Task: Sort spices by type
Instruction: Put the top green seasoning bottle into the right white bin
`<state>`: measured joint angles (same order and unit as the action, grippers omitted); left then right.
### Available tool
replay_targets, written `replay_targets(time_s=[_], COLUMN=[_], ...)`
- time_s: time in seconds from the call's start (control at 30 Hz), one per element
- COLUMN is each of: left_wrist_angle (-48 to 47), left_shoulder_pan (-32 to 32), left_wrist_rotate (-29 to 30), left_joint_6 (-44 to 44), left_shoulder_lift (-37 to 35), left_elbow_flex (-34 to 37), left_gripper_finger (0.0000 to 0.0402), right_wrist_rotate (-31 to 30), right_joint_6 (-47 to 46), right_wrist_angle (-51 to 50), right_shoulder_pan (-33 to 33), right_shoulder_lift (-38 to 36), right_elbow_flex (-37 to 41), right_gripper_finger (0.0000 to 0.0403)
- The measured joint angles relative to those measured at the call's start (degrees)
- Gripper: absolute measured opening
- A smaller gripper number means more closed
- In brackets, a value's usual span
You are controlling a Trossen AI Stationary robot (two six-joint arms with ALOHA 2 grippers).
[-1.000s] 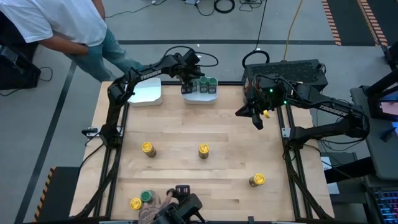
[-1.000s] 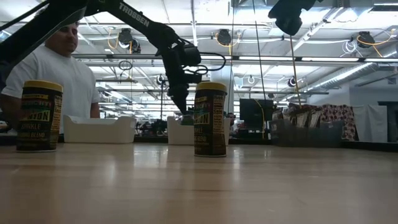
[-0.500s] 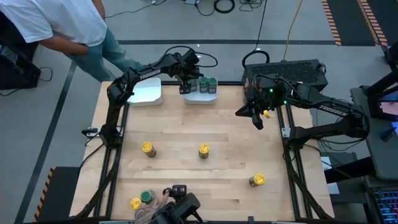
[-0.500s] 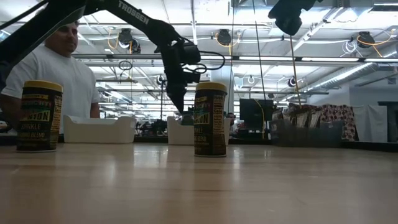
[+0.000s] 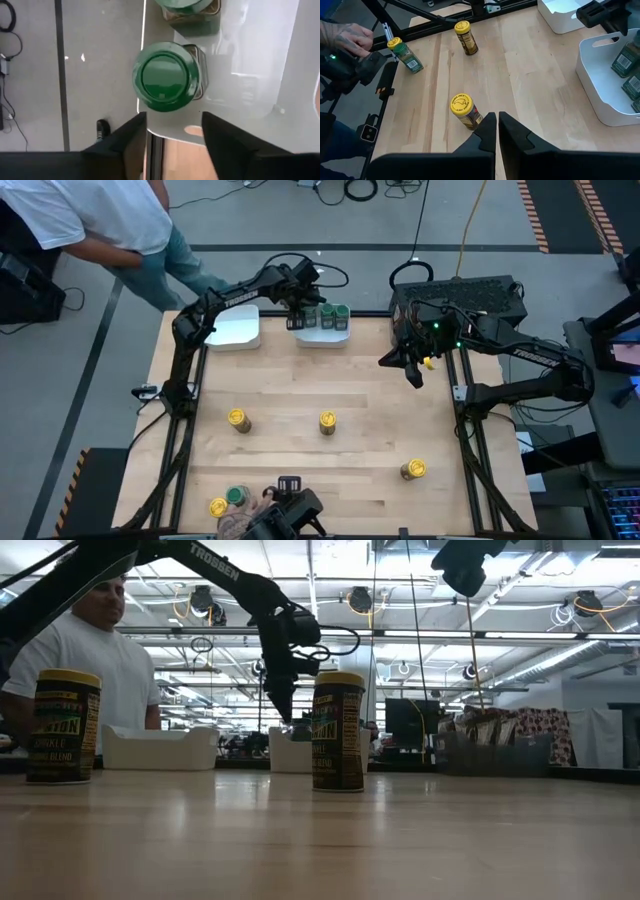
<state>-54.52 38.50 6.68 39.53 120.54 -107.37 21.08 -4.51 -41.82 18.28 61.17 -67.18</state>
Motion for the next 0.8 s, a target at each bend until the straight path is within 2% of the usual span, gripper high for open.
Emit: replay_targets(time_s=[0.27, 0.47, 0.57, 0.8], left_wrist_angle=[0.6, 1.8, 1.8, 2.0], left_shoulder_pan=[0.0, 0.0, 0.0, 0.4], left_wrist_rotate=[0.0, -0.1, -0.3, 1.4], left_joint_6=[0.0, -0.2, -0.2, -0.7], left_shoulder_lift=[0.6, 0.6, 0.6, 0.6], left_elbow_flex=[0.0, 0.0, 0.0, 0.0], left_gripper_finger=[0.0077, 0.0020, 0.0006, 0.0010], right_wrist_rotate=[0.0, 0.0, 0.0, 0.0], right_joint_6=[0.0, 0.0, 0.0, 0.0], right_wrist_angle=[0.0, 0.0, 0.0, 0.0], right_shoulder_pan=[0.0, 0.0, 0.0, 0.0], right_shoulder_lift=[0.0, 0.0, 0.0, 0.0], right_elbow_flex=[0.0, 0.0, 0.0, 0.0], right_gripper_finger=[0.0000, 0.0000, 0.0000, 0.0000])
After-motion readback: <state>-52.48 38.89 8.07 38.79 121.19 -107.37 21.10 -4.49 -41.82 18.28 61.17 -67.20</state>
